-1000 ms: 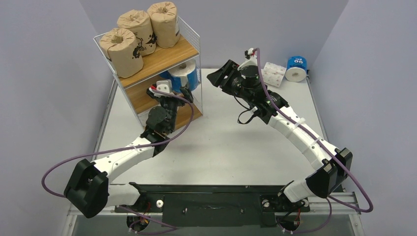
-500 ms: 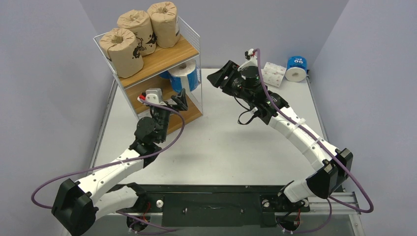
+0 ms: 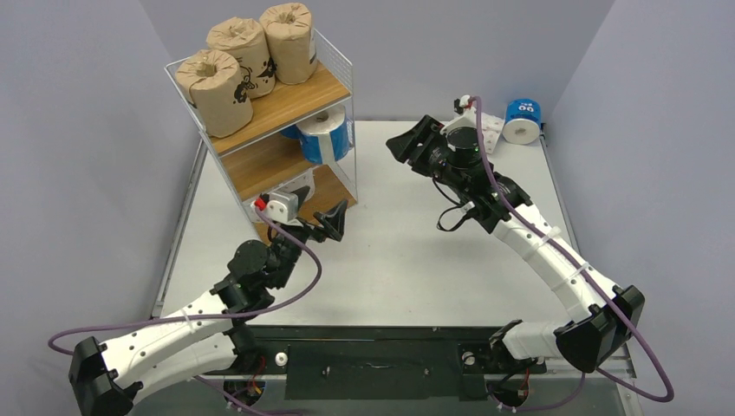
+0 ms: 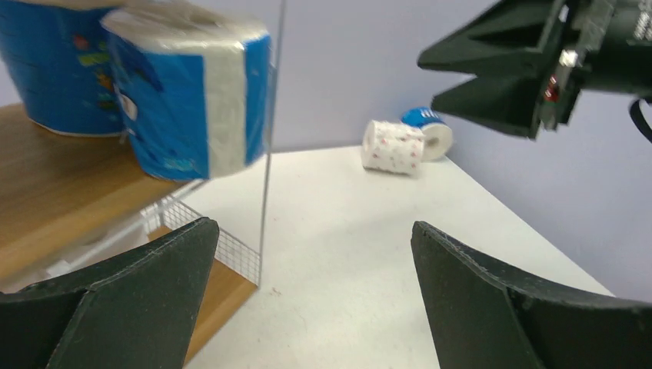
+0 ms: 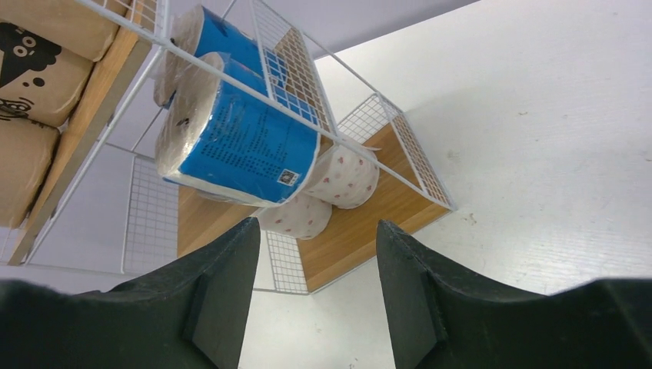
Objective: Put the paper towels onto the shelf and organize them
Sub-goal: Pick up the paper towel from the corner of the board.
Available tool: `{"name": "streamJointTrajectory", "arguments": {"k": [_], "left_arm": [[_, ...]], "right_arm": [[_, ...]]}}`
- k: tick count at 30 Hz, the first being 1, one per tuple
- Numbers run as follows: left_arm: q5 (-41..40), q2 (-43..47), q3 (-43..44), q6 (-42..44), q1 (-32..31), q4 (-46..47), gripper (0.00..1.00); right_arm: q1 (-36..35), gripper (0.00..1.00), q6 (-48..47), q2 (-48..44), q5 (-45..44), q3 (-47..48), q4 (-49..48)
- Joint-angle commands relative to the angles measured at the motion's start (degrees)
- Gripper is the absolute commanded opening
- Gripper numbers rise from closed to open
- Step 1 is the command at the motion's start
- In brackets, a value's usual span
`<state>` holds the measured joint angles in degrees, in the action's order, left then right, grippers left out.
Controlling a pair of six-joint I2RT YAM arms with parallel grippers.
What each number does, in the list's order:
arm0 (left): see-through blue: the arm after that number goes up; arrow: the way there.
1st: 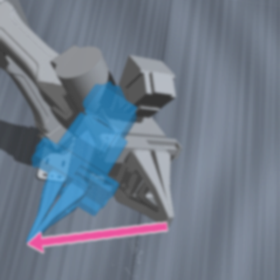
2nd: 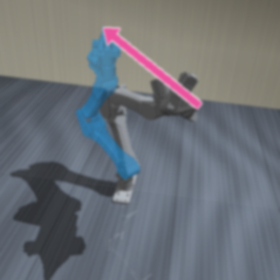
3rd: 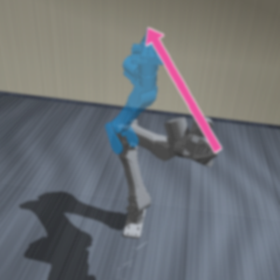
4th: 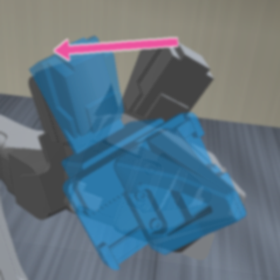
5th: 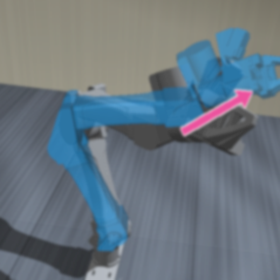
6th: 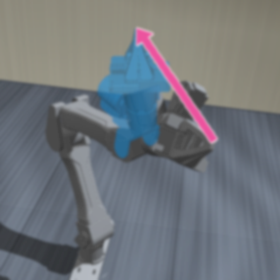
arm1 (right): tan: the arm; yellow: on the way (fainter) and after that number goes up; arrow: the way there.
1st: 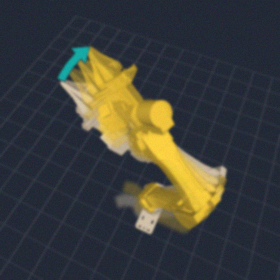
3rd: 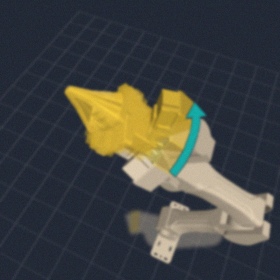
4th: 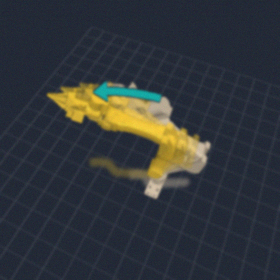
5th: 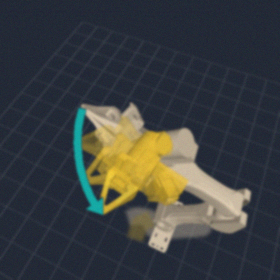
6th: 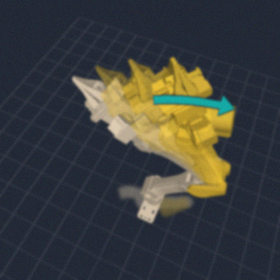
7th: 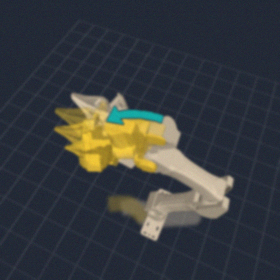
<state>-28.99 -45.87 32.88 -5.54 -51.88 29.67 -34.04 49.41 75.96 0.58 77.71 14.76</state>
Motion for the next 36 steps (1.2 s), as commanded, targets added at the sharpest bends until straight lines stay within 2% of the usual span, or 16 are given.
{"name": "streamJointTrajectory", "arguments": {"k": [1,9,12,17,22,26,31,36], "left_arm": [[-1.0,2.9,-1.2,-1.3,-5.4,-7.3,0.96],[-7.9,10.7,-8.1,-12.4,-15.1,-17.9,1.00],[-10.2,12.6,-9.9,-16.7,-18.2,-23.7,0.91],[-16.3,13.3,-14.0,-22.0,-25.3,-26.2,0.86],[-22.9,8.7,-15.4,-23.5,-33.4,-25.2,0.86],[-28.6,3.5,-16.8,-21.7,-38.2,-20.4,0.86],[-28.6,-2.6,-19.0,-21.5,-39.0,-12.5,0.87],[-27.0,-4.9,-19.7,-21.8,-39.1,-8.5,0.88]], "right_arm": [[0.6,0.51,-2.3,-2.3,-2.2,-1.4,-0.9],[-1.0,0.42,-3.0,2.0,-1.1,0.4,-3.3],[-1.8,0.41,-3.1,4.6,0.3,2.9,-4.0],[-3.3,0.40,-3.0,9.6,1.6,6.5,-5.1],[-3.5,0.40,-2.9,11.3,1.0,8.2,-5.0],[-1.9,0.40,-2.8,9.5,-0.1,5.7,-4.9],[0.3,0.41,-3.0,7.3,-0.4,2.3,-4.6],[0.9,0.41,-3.3,6.3,-2.2,1.6,-2.9]]}}
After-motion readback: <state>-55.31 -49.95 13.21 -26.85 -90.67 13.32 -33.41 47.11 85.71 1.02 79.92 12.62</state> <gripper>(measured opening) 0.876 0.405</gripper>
